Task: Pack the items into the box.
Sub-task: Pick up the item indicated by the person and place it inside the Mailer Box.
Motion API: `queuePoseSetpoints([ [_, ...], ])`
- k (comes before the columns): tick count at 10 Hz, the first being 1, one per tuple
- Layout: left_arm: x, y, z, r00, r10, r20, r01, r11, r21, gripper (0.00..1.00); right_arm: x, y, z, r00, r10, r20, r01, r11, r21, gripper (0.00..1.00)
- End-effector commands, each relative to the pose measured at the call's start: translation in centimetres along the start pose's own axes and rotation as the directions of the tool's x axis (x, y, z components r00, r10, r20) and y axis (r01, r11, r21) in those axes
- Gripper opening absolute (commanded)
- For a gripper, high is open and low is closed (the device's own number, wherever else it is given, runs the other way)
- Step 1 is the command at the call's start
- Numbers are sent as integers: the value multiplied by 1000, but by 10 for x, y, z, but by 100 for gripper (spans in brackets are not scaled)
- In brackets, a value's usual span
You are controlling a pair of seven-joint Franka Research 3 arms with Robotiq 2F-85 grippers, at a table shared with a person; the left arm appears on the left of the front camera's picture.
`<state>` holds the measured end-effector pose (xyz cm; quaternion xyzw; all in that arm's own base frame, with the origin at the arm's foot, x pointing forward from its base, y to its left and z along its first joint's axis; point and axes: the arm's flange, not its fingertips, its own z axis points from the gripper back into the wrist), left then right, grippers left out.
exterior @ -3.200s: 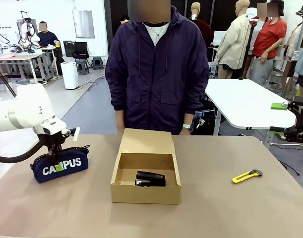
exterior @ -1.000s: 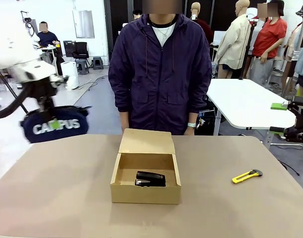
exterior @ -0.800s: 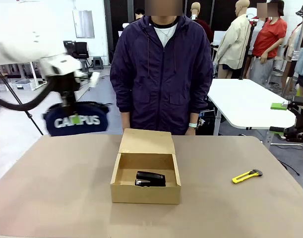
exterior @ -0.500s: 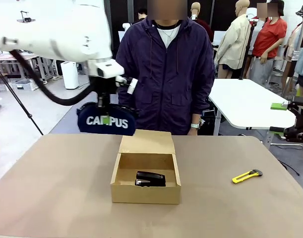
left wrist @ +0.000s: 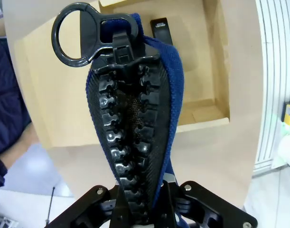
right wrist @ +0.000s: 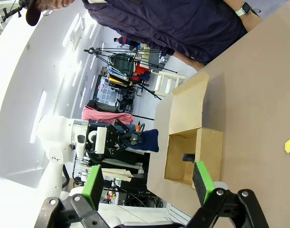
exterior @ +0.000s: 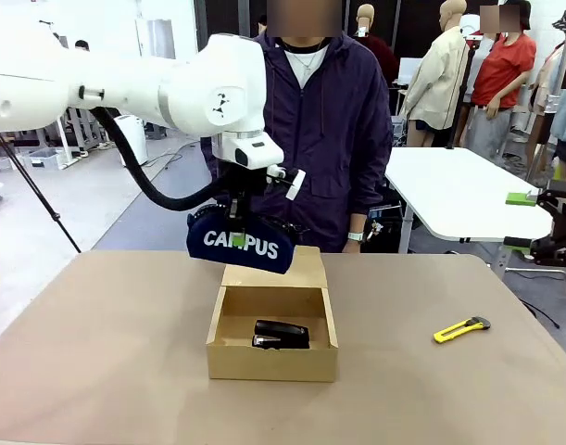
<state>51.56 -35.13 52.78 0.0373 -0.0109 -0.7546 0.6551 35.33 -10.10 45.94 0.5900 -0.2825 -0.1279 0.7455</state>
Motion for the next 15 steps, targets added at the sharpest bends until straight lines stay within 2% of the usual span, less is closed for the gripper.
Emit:
queuePoseSetpoints([
  [1,26,-28,-24,993,6,117,-13,998,60,0,0,2,2,1000,-3,-11,3,1000,-7,100],
  [2,27,-29,-26,992,10,127,-17,998,57,0,0,2,2,1000,-3,-11,3,1000,-7,100],
  [3,40,-36,-45,985,24,172,-32,998,47,0,0,2,2,1000,-3,-11,3,1000,-7,100],
  [4,52,-41,-65,980,-12,198,10,1000,7,0,0,2,2,1000,-3,-11,3,1000,-7,100],
  [7,62,-41,-105,985,16,171,-9,999,-43,0,0,2,2,1000,-3,-11,3,1000,-7,100],
  [8,61,-39,-113,991,47,128,-43,998,-38,0,0,2,2,1000,-3,-11,3,1000,-7,100],
  [10,61,-37,-131,992,79,96,-73,996,-58,0,0,2,2,1000,-3,-11,3,1000,-7,100],
  [12,62,-34,-152,993,81,80,-71,990,-122,0,0,2,2,1000,-3,-11,3,1000,-7,100],
  [15,65,-32,-170,996,77,54,-69,988,-141,0,0,2,2,1000,-3,-11,3,1000,-7,100],
])
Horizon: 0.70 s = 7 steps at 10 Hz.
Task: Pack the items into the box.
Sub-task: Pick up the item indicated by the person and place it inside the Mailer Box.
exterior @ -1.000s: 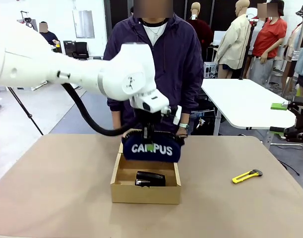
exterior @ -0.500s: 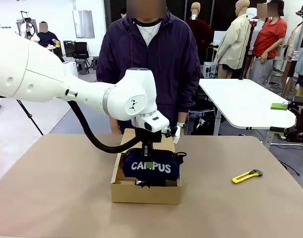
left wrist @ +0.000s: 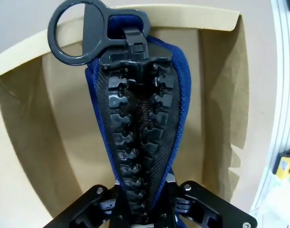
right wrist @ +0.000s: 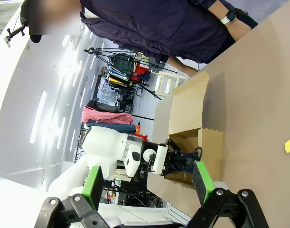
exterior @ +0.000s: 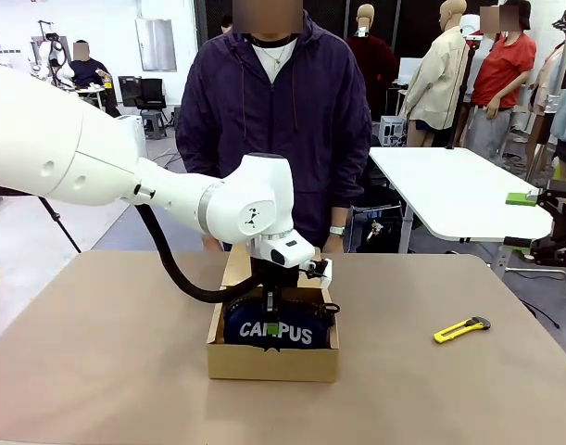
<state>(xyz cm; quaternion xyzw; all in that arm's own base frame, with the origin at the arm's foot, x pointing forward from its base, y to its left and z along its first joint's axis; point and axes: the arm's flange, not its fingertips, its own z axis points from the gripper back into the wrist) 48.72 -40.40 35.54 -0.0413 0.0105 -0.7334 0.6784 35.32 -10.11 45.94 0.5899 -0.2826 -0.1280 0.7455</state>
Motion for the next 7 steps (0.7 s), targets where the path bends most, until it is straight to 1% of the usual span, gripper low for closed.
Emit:
queuePoseSetpoints([
  [1,2,0,-5,1000,4,-22,-4,1000,-19,0,0,2,2,1000,-3,-11,3,1000,-7,100],
  [2,1,-1,-6,1000,-4,-23,3,999,-35,0,0,2,2,1000,-3,-11,3,1000,-7,100],
  [3,-1,0,-5,1000,-15,-9,15,999,-39,39,0,2,2,1000,-3,-11,3,1000,-7,100],
  [4,-3,0,-2,1000,-16,-1,16,999,-44,97,0,2,2,1000,-3,-11,3,1000,-7,100],
  [5,-6,2,1,1000,-10,1,10,999,-51,100,0,2,2,1000,-3,-11,3,1000,-7,100],
  [6,-10,6,5,1000,-5,-14,4,998,-59,100,0,2,2,1000,-3,-11,3,1000,-7,100],
  [7,-13,7,11,1000,-5,-6,4,998,-55,100,0,2,2,1000,-3,-11,3,1000,-7,100],
])
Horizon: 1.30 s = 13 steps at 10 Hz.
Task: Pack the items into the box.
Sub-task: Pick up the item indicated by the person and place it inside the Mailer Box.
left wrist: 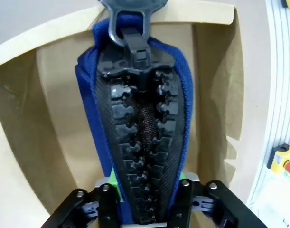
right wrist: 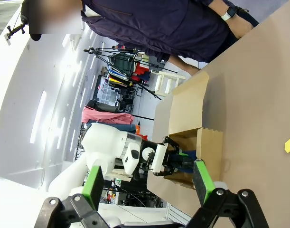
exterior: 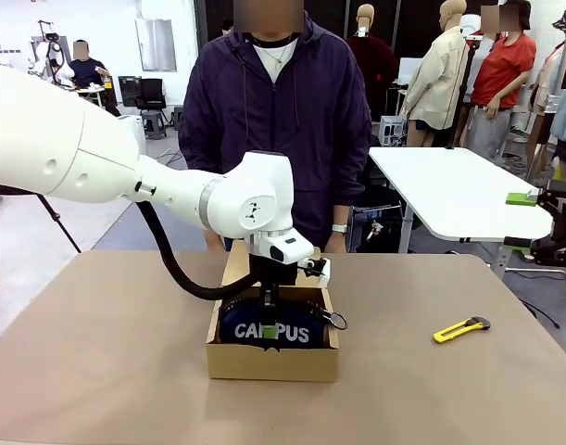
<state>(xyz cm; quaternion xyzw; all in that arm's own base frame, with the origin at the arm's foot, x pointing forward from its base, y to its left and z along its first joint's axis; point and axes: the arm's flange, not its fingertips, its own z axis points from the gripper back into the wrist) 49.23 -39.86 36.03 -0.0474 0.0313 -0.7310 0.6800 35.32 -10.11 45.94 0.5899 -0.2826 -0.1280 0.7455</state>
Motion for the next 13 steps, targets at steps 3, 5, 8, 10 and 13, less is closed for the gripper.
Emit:
queuePoseSetpoints([
  [3,-23,-4,46,996,-25,82,23,999,28,100,0,2,2,1000,-3,-11,3,1000,-7,100],
  [5,-28,-11,65,993,-52,107,47,998,48,100,0,2,2,1000,-3,-11,3,1000,-7,100],
  [8,-57,-14,104,960,-77,269,69,997,39,100,0,2,2,1000,-3,-11,3,1000,-7,100],
  [10,-123,-29,162,902,68,427,-66,998,-20,100,0,2,2,1000,-3,-11,3,1000,-7,100],
  [13,-253,-64,200,487,579,654,-443,809,-386,100,0,2,2,1000,-3,-11,3,1000,-7,100],
])
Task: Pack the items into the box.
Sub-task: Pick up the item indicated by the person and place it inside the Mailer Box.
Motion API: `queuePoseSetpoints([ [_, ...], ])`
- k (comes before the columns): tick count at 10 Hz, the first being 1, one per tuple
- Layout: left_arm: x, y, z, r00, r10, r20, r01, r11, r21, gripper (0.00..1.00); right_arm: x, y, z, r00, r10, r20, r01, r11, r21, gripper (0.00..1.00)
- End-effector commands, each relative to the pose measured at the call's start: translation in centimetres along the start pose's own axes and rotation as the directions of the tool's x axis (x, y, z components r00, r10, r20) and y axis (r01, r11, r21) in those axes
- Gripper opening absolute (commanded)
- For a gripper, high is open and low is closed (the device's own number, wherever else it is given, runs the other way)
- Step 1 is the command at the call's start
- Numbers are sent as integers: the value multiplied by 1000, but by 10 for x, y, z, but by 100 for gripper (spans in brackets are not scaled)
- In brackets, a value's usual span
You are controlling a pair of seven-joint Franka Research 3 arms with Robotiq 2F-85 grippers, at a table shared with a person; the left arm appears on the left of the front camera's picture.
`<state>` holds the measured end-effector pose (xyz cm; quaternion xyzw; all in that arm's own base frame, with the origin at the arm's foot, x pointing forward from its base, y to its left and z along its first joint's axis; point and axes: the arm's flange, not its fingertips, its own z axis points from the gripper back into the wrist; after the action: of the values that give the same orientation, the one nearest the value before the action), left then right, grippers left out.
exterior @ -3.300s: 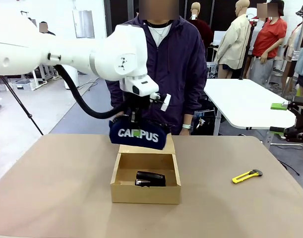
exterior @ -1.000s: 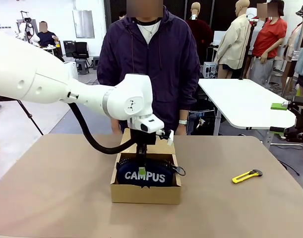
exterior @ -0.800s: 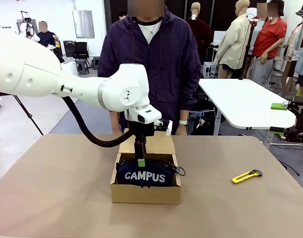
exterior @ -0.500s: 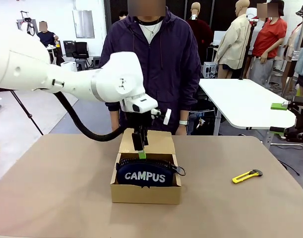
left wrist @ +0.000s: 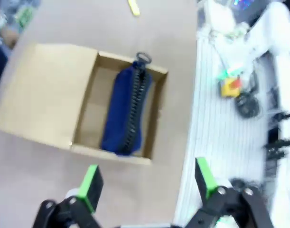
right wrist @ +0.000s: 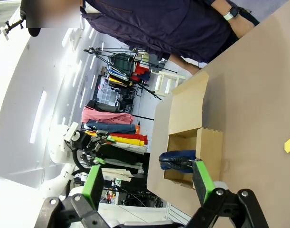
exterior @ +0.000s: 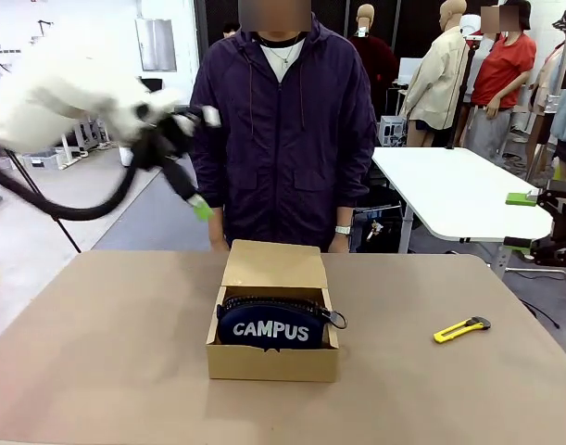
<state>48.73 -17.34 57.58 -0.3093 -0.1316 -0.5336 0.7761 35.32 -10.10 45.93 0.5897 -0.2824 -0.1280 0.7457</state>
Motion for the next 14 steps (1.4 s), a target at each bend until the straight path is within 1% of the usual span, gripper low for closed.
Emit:
queuePoseSetpoints([
  [1,-89,-2,35,860,338,383,-322,941,-107,100,0,2,2,1000,-3,-11,2,1000,-6,100],
  [2,-142,-4,57,718,466,517,-448,878,-170,100,0,2,2,1000,-3,-11,2,1000,-6,100],
  [3,-206,-9,73,544,545,638,-531,812,-241,100,0,2,2,1000,-3,-11,2,1000,-6,100],
  [4,-259,-12,79,396,573,718,-577,763,-291,100,0,2,2,1000,-3,-11,2,1000,-6,100],
  [5,-296,-12,72,252,606,754,-615,703,-359,100,0,2,2,1000,-3,-11,2,1000,-6,100],
  [6,-230,-1,83,772,482,414,-444,876,-190,100,0,2,2,1000,-3,-11,2,1000,-6,100],
  [14,-230,-1,83,772,482,414,-444,876,-190,100,0,2,2,1000,-3,-11,2,1000,-6,100],
])
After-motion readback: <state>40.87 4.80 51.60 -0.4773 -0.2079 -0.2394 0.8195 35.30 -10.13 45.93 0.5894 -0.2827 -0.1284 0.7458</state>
